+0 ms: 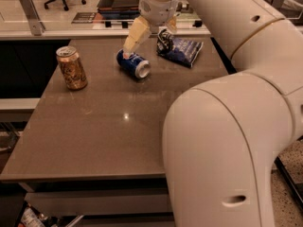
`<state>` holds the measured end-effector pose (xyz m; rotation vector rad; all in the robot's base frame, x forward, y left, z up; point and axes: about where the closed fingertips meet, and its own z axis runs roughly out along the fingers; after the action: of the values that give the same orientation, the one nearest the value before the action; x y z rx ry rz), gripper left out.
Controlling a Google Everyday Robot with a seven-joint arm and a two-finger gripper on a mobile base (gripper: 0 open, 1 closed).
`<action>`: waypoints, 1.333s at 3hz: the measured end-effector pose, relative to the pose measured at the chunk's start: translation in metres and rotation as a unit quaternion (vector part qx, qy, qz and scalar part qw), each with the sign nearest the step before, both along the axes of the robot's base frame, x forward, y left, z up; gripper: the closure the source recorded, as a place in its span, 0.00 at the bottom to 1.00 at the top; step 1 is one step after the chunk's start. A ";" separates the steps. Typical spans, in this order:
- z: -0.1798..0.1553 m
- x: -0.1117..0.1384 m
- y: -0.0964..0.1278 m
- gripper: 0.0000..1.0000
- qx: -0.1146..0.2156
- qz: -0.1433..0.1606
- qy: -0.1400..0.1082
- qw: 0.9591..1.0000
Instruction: Place pepsi can upright
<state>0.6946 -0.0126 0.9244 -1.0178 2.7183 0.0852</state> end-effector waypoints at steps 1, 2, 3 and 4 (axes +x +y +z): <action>-0.016 0.008 0.006 0.00 0.014 -0.026 0.020 0.999; -0.025 0.018 0.019 0.00 0.020 -0.034 0.027 0.999; -0.035 0.023 0.033 0.00 0.021 -0.029 0.036 0.999; -0.046 0.023 0.048 0.00 0.022 -0.009 0.045 0.999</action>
Offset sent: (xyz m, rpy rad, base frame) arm 0.0160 0.0229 -0.0269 0.0139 0.1279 -0.0843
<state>0.7180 0.0353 0.8780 -0.9994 2.7938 0.1911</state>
